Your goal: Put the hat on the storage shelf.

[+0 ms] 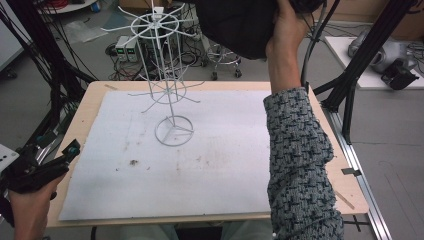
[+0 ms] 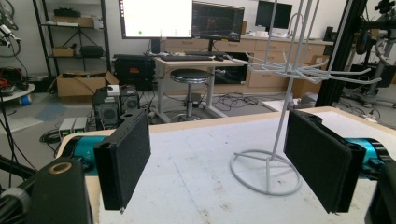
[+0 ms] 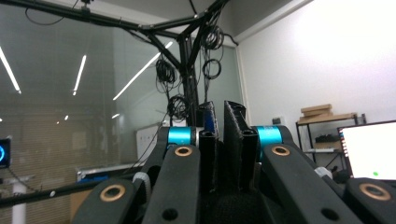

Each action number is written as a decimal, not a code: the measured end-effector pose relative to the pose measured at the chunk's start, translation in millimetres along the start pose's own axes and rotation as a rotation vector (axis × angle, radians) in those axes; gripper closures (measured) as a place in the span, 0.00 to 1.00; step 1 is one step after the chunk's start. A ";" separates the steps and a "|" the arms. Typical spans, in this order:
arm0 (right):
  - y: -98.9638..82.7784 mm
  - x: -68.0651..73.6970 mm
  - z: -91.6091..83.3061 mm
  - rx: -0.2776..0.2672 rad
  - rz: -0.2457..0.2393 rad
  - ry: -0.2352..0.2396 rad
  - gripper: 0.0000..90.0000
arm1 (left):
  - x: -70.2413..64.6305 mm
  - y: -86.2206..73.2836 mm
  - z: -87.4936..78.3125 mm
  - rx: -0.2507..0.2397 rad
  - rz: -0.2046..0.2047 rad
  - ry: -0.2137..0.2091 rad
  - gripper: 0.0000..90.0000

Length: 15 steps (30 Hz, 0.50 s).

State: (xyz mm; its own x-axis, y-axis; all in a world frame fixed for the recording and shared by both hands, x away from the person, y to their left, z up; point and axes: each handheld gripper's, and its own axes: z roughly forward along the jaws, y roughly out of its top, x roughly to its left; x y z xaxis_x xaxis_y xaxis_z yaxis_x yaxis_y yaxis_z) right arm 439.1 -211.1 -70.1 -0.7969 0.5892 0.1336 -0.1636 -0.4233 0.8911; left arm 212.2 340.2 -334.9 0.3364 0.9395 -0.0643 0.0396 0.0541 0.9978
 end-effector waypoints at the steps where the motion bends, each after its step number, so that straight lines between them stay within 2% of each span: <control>1: -2.2 0.1 1.3 0.007 0.000 -0.002 0.93 | 0.2 0.1 -0.1 -0.003 -0.002 0.000 0.26; 9: -24.5 -4.3 6.2 0.079 0.012 0.004 0.93 | 0.3 0.7 -0.6 -0.005 -0.004 0.001 0.26; 15: -40.0 -10.2 3.5 0.091 0.044 0.012 0.93 | 0.2 0.4 -0.1 -0.003 0.000 0.001 0.26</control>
State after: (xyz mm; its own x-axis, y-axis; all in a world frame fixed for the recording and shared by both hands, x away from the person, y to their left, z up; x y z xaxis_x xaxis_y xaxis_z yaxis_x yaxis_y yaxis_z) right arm 455.8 -197.8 -105.6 -0.8089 0.5631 0.1690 -0.0752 -0.3841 0.9202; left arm 212.2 340.5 -334.6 0.3355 0.9398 -0.0647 0.0373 0.0554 0.9978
